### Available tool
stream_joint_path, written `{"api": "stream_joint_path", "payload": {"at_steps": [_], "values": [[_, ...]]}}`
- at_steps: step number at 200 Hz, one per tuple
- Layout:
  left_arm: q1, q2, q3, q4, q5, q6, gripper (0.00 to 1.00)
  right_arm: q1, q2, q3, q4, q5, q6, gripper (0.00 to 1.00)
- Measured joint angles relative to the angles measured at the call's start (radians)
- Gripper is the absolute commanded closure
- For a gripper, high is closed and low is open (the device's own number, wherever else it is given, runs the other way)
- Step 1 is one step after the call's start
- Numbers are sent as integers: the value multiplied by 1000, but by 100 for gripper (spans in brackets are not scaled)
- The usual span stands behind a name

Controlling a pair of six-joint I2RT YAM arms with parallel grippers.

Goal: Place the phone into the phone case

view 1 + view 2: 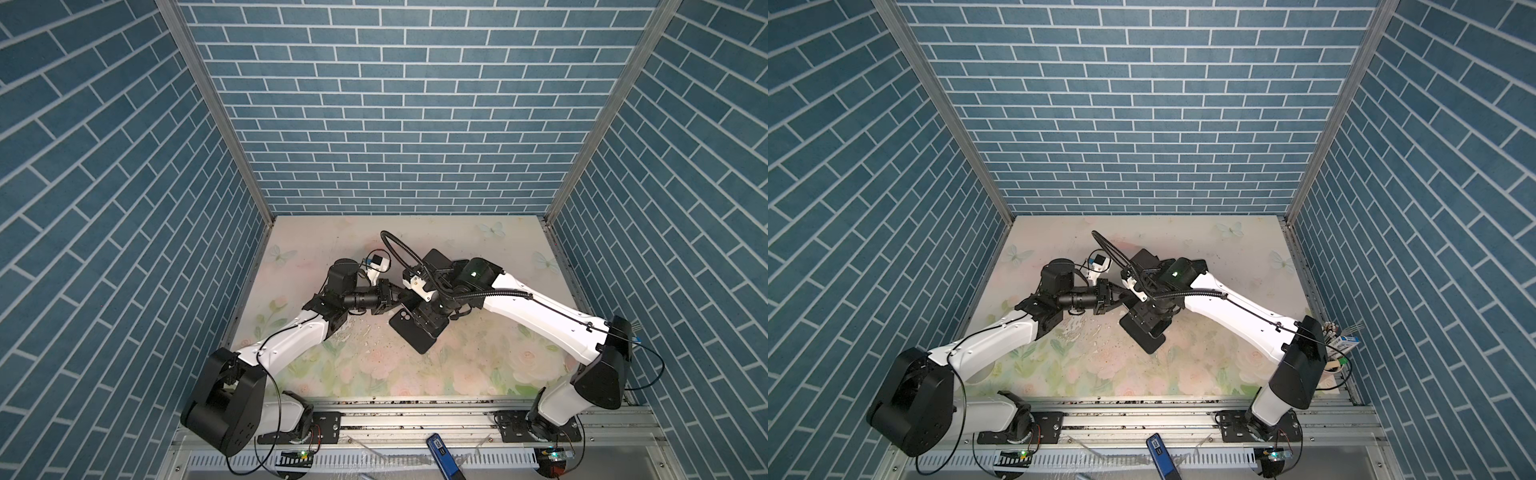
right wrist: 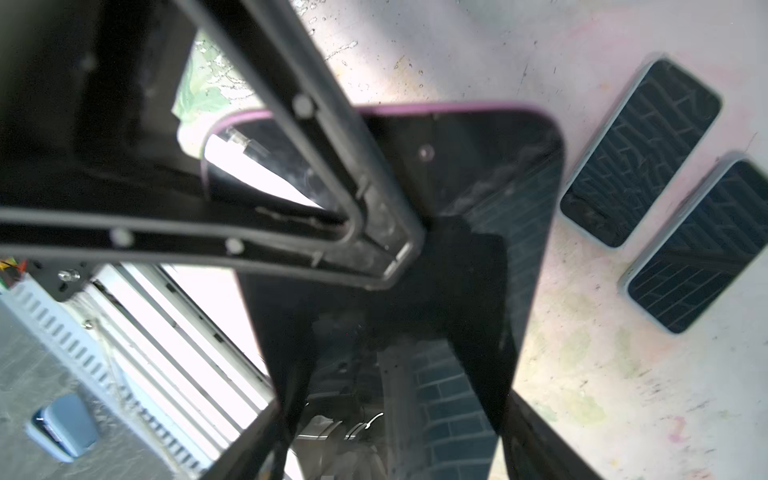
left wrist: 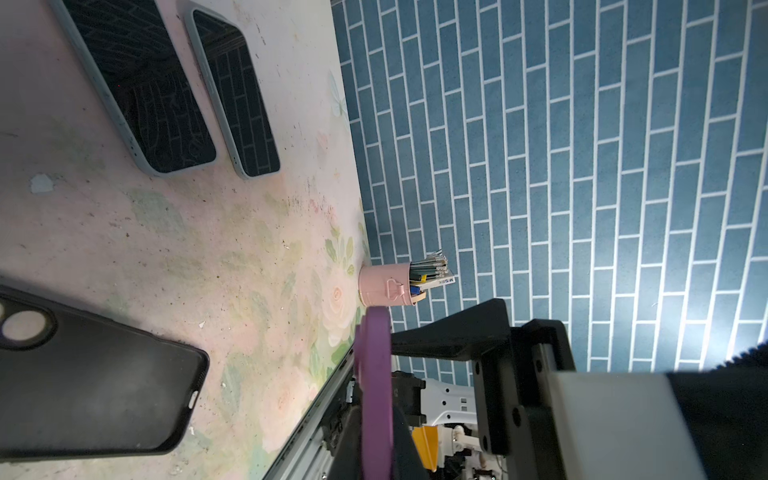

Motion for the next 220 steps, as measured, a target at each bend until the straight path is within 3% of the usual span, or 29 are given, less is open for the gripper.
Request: {"api": "stream_joint_path", "payload": {"at_steps": [60, 92, 123, 140, 177, 220], "values": [[50, -42, -4, -16, -46, -49, 100, -11, -135, -2, 46, 14, 13, 9], [84, -80, -4, 0, -83, -108, 100, -164, -274, -67, 131, -111, 94, 16], [96, -82, -14, 140, -113, -236, 100, -430, -416, -251, 323, -375, 289, 23], [97, -74, -21, 239, -129, -314, 100, -517, -444, -359, 483, -525, 443, 25], [99, -57, -21, 377, -169, -417, 100, -550, -441, -538, 835, -721, 768, 32], [99, -57, -21, 433, -194, -457, 100, -550, -440, -606, 1099, -790, 989, 40]]}}
